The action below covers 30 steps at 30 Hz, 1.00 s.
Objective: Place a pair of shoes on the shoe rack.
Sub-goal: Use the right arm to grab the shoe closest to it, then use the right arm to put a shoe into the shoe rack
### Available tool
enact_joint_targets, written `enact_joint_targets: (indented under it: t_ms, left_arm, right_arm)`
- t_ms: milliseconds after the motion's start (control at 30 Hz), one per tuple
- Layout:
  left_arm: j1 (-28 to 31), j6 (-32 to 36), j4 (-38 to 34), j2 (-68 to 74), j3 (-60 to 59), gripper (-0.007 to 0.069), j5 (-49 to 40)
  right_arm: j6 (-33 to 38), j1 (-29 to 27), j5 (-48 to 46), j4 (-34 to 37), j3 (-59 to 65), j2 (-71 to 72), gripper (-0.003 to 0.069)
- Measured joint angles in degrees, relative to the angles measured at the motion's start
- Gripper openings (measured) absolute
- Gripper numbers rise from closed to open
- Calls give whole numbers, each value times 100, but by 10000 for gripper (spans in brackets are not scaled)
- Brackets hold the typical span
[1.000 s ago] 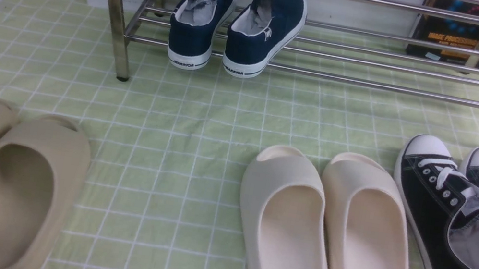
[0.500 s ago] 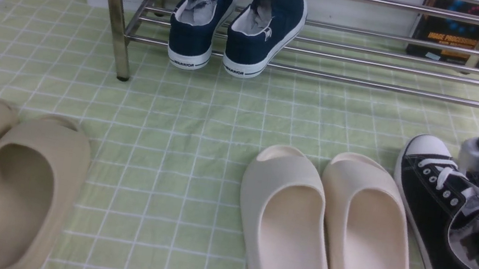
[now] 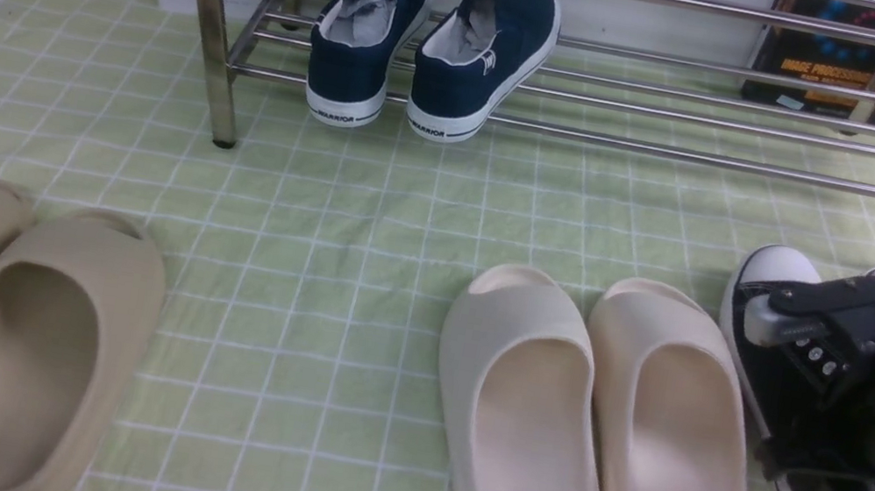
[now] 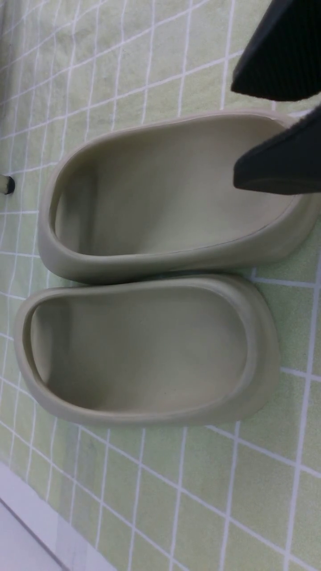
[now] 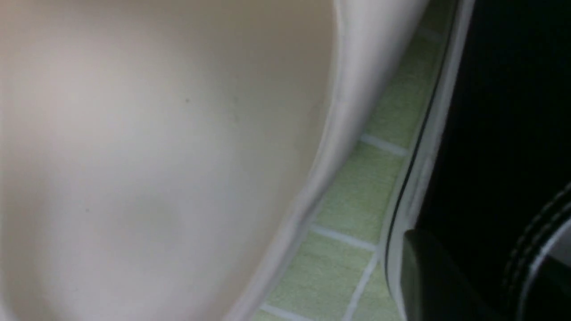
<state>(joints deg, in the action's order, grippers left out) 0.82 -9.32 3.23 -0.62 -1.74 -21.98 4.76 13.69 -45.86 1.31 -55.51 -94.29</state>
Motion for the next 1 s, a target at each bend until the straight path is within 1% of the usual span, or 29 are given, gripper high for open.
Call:
enact_joint_targets:
  t_ms: [33,67,100,200,267,300,467,567,767,1000]
  left_arm:
    - [0,0,0,0,0,239,0]
    - [0,0,0,0,0,239,0]
    - [0,0,0,0,0,239,0]
    - [0,0,0,0,0,239,0]
    - [0,0,0,0,0,239,0]
    - [0,0,0,0,0,239,0]
    - [0,0,0,0,0,239,0]
    - [0,0,0,0,0,239,0]
    - [0,0,0,0,0,239,0]
    - [0,0,0,0,0,239,0]
  right_arm:
    - [-5,7,-87,20,-38,51,32]
    - [-5,7,-179,20,-71,94,20]
    - [-5,7,-209,20,-80,110,17]
    - [-5,7,-968,41,-400,522,17]
    - [-5,7,-1249,54,-582,669,17]
    - [-5,7,-1474,54,-916,824,17]
    - [66,7,-1671,104,-1644,812,17]
    - [236,7,-1801,246,-2176,406,17]
    - [325,7,-1857,287,-2883,-433,17]
    - [325,7,-1935,287,-4313,-1563,17]
